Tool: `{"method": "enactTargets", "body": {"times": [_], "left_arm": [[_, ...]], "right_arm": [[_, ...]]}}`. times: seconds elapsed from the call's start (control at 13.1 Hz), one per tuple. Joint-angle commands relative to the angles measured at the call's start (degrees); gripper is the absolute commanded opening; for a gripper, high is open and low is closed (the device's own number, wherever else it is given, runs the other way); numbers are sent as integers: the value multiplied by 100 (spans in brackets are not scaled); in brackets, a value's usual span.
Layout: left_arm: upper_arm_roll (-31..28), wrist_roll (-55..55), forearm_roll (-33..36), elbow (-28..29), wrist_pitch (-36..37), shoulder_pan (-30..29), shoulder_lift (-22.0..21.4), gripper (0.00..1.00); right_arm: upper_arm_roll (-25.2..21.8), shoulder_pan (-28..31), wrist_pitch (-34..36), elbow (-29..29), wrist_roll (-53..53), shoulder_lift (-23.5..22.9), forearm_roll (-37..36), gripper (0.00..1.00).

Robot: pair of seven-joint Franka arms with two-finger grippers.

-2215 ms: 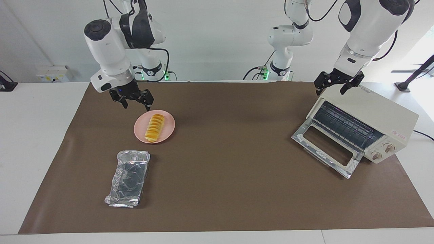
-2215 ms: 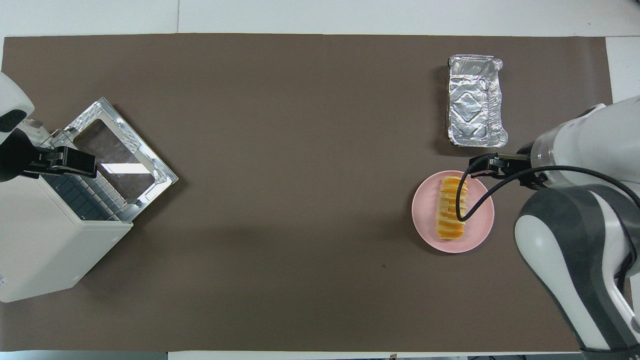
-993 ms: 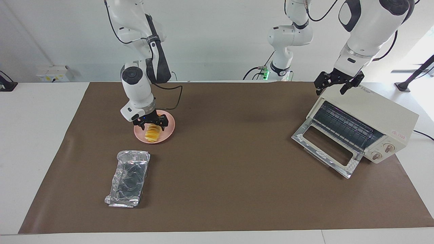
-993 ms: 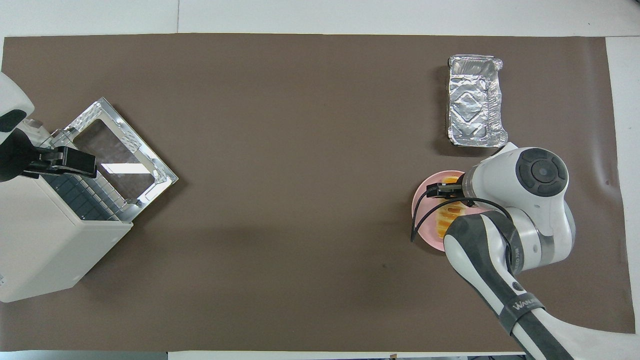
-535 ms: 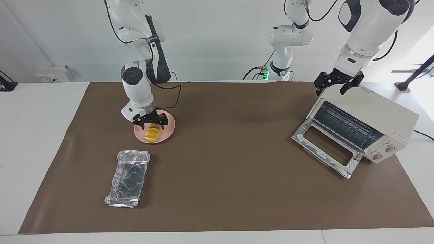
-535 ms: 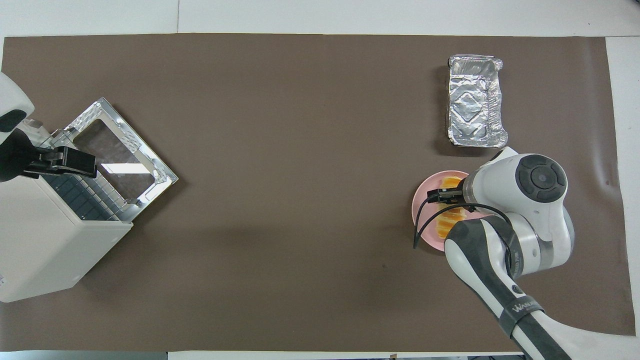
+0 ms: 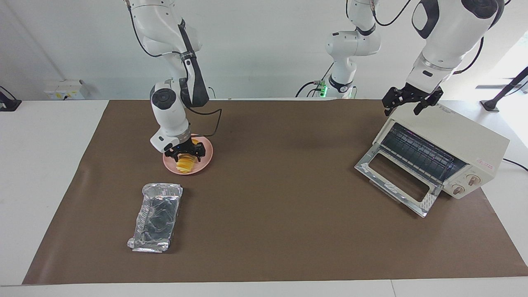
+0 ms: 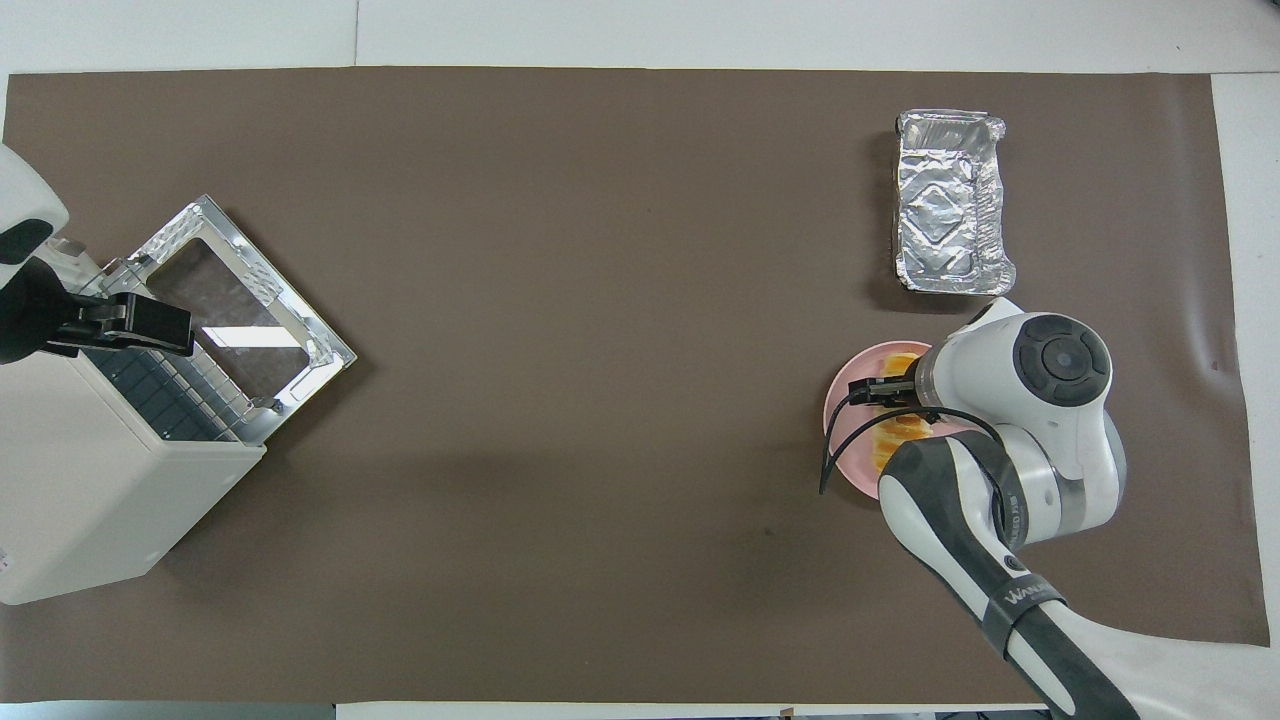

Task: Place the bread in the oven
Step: 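Grasp the orange bread slices with the right gripper and lift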

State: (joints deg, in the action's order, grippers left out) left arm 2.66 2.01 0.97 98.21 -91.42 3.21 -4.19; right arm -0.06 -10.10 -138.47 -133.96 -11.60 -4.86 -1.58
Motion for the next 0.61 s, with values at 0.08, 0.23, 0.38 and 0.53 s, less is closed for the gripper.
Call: {"method": "enactTargets", "body": {"times": [0.08, 0.23, 0.38, 0.53], "left_arm": [[25, -43, 53, -22, -34, -66, -3, 100], [25, -43, 53, -22, -34, -66, -3, 100], [25, -43, 53, -22, -34, -66, -3, 100], [25, -43, 53, -22, -34, -66, -3, 100]], "right_arm": [[15, 43, -31, 19, -167, 12, -71, 0], [15, -9, 39, 72, -176, 3, -71, 0], [15, -1, 205, 212, -106, 21, -71, 0], [6, 34, 1019, 859, -1, 38, -79, 0]]}}
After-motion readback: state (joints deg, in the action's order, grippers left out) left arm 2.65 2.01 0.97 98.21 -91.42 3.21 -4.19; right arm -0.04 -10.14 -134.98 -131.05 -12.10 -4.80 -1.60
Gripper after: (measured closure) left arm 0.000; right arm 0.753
